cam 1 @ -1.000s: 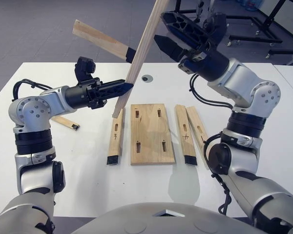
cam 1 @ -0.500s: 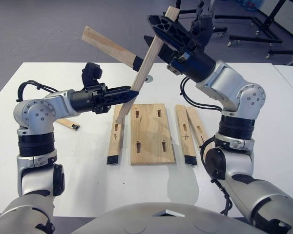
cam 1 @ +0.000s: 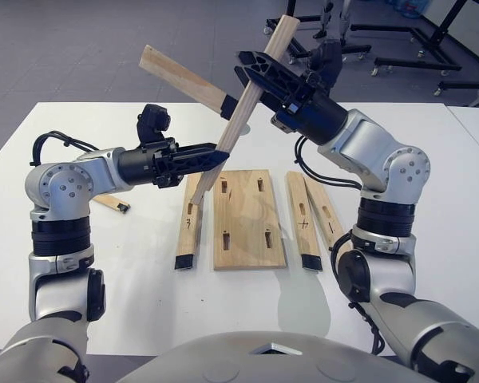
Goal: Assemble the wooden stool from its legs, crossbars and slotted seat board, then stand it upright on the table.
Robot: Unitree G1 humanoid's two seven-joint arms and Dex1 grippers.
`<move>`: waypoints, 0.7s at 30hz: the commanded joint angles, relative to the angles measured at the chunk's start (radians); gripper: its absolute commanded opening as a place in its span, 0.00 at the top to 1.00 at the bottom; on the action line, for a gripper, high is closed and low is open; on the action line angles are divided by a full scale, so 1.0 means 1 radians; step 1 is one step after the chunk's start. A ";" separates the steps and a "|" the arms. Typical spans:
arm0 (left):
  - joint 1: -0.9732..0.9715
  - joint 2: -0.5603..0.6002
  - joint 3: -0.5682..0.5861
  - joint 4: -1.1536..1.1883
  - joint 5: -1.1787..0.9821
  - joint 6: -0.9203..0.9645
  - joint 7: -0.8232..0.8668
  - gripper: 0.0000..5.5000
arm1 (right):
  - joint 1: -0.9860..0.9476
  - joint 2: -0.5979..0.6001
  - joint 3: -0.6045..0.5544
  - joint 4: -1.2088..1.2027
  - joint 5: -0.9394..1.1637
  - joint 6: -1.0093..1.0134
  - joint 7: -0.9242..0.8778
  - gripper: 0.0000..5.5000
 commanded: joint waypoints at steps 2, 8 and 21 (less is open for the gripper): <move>-0.011 0.007 -0.002 0.003 0.009 -0.037 0.022 0.63 | 0.017 -0.012 0.008 -0.024 0.036 -0.014 -0.001 0.59; 0.018 -0.012 -0.007 -0.020 0.005 -0.048 0.057 0.63 | 0.026 -0.025 0.020 -0.033 0.033 -0.029 0.000 0.59; -0.068 -0.050 0.183 0.052 -0.282 0.072 0.303 0.63 | 0.040 -0.094 0.018 -0.027 -0.077 -0.090 0.069 0.63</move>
